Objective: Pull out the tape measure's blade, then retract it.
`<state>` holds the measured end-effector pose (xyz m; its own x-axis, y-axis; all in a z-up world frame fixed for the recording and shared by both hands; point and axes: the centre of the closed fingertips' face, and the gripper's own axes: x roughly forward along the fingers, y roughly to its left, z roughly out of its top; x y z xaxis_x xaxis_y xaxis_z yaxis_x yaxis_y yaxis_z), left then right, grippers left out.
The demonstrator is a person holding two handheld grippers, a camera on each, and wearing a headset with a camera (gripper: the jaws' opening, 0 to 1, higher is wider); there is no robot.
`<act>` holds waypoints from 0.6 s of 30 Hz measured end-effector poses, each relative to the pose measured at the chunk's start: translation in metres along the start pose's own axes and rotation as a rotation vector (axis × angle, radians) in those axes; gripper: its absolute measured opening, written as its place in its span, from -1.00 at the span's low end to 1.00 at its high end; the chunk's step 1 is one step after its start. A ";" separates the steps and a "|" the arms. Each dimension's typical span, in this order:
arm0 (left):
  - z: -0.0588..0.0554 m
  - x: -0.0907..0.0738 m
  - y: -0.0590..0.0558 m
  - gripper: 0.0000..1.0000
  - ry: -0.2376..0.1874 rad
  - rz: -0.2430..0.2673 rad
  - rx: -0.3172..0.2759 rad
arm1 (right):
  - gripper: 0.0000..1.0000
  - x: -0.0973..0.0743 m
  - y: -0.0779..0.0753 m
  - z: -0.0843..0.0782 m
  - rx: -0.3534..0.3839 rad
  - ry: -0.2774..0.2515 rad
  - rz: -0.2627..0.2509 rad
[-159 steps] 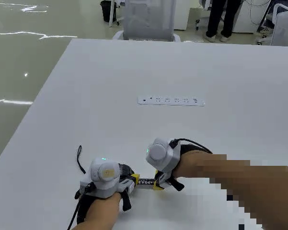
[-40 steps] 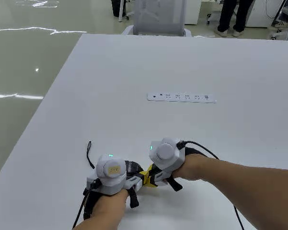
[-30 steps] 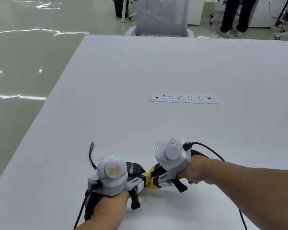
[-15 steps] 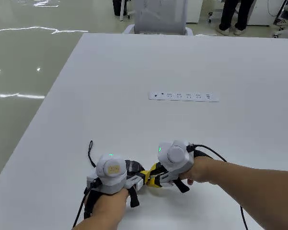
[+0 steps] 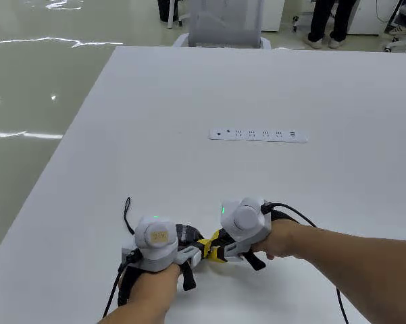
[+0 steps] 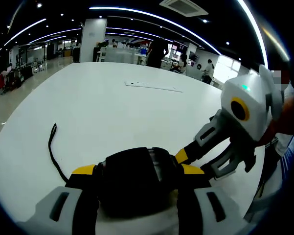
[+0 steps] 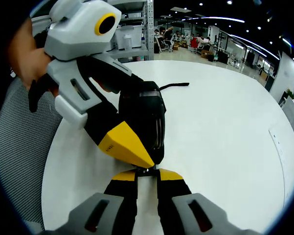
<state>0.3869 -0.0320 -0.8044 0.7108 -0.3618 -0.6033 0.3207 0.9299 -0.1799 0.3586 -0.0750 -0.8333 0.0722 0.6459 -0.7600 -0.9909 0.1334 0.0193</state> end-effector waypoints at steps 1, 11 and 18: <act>0.000 0.000 0.000 0.24 0.000 -0.001 0.000 | -0.72 0.001 0.000 0.000 -0.001 0.000 0.001; 0.000 0.000 0.000 0.24 0.001 -0.002 -0.002 | -0.71 0.003 0.000 0.004 0.003 -0.006 0.012; 0.000 0.000 0.000 0.25 0.002 -0.002 -0.003 | -0.69 0.003 0.000 0.003 0.013 -0.009 0.005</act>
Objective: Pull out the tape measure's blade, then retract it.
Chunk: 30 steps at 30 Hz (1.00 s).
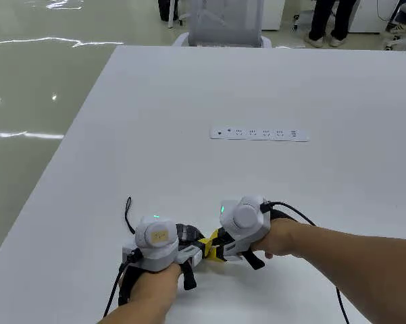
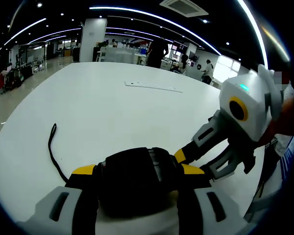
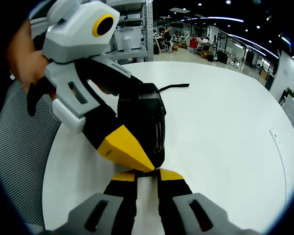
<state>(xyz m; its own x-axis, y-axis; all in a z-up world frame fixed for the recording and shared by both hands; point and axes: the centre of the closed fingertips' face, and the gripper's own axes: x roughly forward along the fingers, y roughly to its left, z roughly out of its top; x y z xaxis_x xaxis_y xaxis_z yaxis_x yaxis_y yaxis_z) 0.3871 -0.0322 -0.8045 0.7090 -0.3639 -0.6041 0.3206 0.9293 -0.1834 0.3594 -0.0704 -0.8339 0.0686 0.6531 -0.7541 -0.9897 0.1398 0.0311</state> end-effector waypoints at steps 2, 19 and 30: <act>0.000 0.000 0.000 0.25 0.002 0.002 -0.004 | -0.69 0.000 -0.001 0.000 0.006 0.000 -0.012; 0.012 -0.007 -0.001 0.25 -0.038 -0.070 -0.041 | 0.05 -0.014 -0.004 -0.005 0.133 -0.011 -0.122; 0.033 -0.025 0.009 0.98 -0.092 -0.115 0.020 | 0.62 -0.043 -0.003 0.000 0.201 -0.096 -0.200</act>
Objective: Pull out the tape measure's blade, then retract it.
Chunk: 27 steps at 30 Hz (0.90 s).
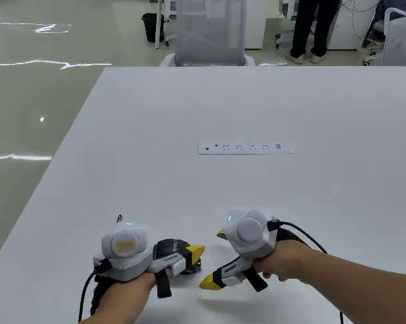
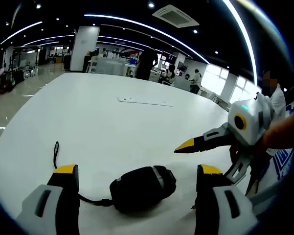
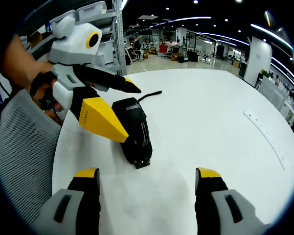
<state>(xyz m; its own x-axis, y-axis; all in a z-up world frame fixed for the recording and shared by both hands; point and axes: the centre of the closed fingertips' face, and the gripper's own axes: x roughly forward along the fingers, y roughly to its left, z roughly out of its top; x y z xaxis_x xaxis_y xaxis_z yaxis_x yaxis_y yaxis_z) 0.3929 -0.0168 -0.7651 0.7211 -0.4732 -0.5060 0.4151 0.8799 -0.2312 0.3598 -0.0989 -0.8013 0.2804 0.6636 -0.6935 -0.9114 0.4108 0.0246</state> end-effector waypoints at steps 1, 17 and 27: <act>0.000 -0.005 0.001 0.98 0.003 -0.005 0.038 | 0.66 -0.004 -0.002 -0.002 0.019 -0.009 -0.013; -0.027 -0.041 0.025 0.98 0.073 -0.087 0.239 | 1.00 -0.063 -0.011 -0.032 0.141 -0.122 -0.175; -0.022 -0.070 0.045 0.98 0.000 -0.094 0.139 | 1.00 -0.105 -0.013 -0.060 0.318 -0.212 -0.264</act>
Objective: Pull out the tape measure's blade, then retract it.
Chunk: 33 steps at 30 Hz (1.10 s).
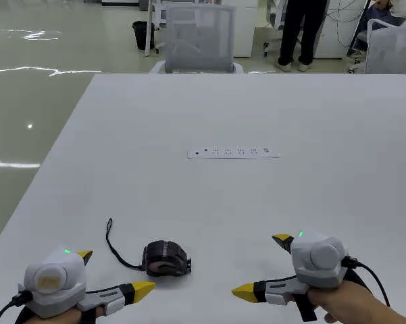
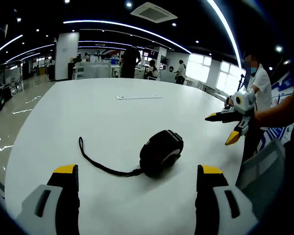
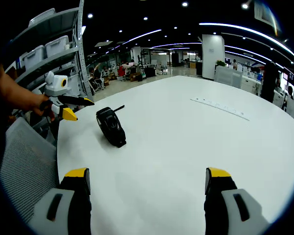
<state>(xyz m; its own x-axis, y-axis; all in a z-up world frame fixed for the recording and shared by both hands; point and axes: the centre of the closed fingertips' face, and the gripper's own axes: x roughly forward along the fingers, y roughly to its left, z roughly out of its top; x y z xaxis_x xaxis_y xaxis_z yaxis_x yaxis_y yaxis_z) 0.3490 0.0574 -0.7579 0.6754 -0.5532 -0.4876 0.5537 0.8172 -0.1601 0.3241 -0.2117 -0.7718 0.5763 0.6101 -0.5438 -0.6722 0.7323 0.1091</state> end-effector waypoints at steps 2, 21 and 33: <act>0.000 -0.005 0.004 0.98 -0.003 0.000 -0.004 | 1.00 -0.009 -0.006 -0.008 -0.020 0.008 -0.024; -0.025 -0.045 0.025 0.98 0.002 0.016 -0.019 | 1.00 -0.089 -0.040 -0.049 0.038 0.004 -0.171; -0.034 -0.063 0.029 0.98 0.001 0.025 -0.046 | 1.00 -0.122 -0.044 -0.062 0.053 -0.001 -0.226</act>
<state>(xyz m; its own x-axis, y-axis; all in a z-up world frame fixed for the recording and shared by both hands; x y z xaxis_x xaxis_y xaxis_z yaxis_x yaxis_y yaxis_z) 0.3056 0.1216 -0.7608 0.6885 -0.5320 -0.4929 0.5131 0.8376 -0.1874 0.2538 -0.3373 -0.7619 0.7097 0.4291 -0.5588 -0.5006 0.8652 0.0285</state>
